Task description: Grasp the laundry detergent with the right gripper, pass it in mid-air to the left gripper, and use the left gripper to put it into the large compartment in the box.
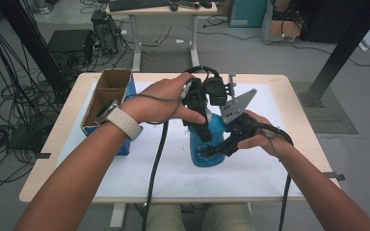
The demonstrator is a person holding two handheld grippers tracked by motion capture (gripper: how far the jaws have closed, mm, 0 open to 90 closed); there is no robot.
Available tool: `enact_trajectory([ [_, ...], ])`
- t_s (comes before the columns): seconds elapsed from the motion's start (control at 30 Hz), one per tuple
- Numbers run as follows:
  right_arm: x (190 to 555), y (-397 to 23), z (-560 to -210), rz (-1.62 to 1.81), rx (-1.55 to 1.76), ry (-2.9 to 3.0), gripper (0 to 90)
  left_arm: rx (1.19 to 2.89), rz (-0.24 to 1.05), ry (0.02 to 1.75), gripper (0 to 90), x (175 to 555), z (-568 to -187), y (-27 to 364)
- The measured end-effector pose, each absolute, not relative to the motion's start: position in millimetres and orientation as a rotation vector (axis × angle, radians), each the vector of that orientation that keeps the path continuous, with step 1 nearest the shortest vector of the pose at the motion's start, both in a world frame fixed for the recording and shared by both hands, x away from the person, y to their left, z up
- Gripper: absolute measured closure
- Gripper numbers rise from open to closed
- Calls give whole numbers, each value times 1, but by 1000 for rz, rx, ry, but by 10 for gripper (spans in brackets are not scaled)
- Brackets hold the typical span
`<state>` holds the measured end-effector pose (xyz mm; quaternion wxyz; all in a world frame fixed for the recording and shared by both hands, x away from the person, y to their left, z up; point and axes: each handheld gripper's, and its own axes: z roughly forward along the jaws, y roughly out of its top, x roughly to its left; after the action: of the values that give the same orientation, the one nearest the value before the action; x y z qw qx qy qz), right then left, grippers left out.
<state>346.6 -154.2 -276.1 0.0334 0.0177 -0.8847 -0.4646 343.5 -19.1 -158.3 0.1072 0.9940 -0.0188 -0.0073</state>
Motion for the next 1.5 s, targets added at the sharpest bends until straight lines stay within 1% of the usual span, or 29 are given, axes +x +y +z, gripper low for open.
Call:
enact_trajectory([
  [0.07,347,-155,-275,-1425,48,-2723,429,2918,-43,-16,366,343,-159,-19],
  [0.1,347,-155,-275,-1428,45,-2724,429,2917,-19,-57,367,344,-158,-19],
  [0.87,347,-155,-275,-1450,25,-2719,429,2916,-15,-45,367,344,-158,-19],
  [1.03,348,-155,-274,-1418,42,-2729,429,2912,-37,6,366,342,-159,-18],
  [1.1,349,-155,-275,-1424,57,-2734,428,2920,-13,-53,366,345,-158,-18],
  [1.5,347,-154,-275,-1451,25,-2719,428,2925,-8,-48,367,344,-157,-18],
])
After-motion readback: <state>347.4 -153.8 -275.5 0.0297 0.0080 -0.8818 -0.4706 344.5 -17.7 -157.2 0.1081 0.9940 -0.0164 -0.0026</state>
